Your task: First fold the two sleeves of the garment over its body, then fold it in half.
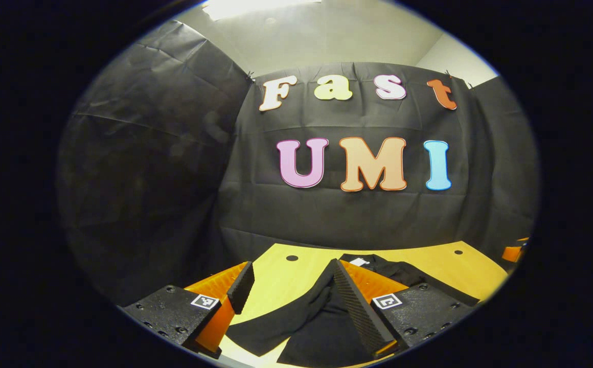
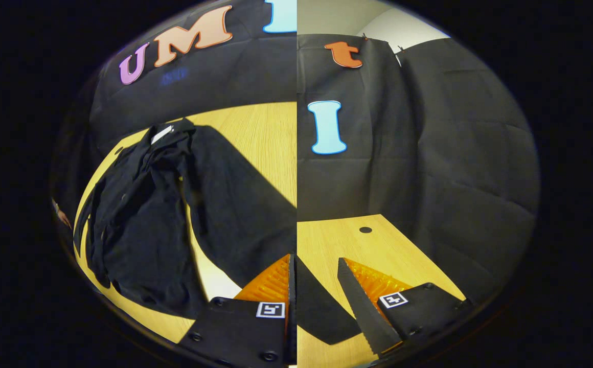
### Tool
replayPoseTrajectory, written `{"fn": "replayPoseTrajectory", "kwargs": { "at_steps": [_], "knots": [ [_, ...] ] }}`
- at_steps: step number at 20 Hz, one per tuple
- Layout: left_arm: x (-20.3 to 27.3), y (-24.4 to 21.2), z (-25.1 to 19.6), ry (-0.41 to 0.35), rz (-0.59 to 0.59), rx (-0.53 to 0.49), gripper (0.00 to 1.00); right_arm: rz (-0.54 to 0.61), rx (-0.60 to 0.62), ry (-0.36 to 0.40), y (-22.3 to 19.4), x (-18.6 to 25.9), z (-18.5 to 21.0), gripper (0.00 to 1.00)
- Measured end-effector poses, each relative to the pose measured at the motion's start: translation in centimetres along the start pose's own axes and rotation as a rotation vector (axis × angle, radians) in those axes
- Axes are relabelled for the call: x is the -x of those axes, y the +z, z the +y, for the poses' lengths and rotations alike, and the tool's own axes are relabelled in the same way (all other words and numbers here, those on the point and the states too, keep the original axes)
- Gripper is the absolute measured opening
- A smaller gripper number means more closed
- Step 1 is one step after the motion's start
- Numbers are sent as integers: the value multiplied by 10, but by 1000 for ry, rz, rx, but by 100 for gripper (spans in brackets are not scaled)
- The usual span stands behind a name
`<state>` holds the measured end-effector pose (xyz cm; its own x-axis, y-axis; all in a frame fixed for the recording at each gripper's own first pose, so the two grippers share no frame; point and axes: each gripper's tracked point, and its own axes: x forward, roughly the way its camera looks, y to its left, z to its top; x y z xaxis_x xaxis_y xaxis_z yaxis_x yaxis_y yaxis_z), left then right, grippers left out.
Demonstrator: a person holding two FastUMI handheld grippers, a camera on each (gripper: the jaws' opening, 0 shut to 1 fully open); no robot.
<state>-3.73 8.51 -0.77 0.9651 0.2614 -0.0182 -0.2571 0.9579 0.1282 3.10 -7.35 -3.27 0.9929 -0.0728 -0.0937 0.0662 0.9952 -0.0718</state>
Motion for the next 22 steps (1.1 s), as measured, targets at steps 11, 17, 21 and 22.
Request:
{"fn": "replayPoseTrajectory", "kwargs": {
  "at_steps": [11,17,21,22],
  "knots": [
    [8,-3,-1,8,13,-26,92,93,-14,-50,-49,-18,-28,52],
    [7,-4,1,7,15,-37,92,201,-15,-69,-91,-37,-43,52],
    [5,-8,-2,7,21,-46,92,270,-2,-76,-120,-48,-58,52],
    [5,-8,-4,3,22,-51,92,296,-7,-75,-129,-51,-61,52]
  ]
}}
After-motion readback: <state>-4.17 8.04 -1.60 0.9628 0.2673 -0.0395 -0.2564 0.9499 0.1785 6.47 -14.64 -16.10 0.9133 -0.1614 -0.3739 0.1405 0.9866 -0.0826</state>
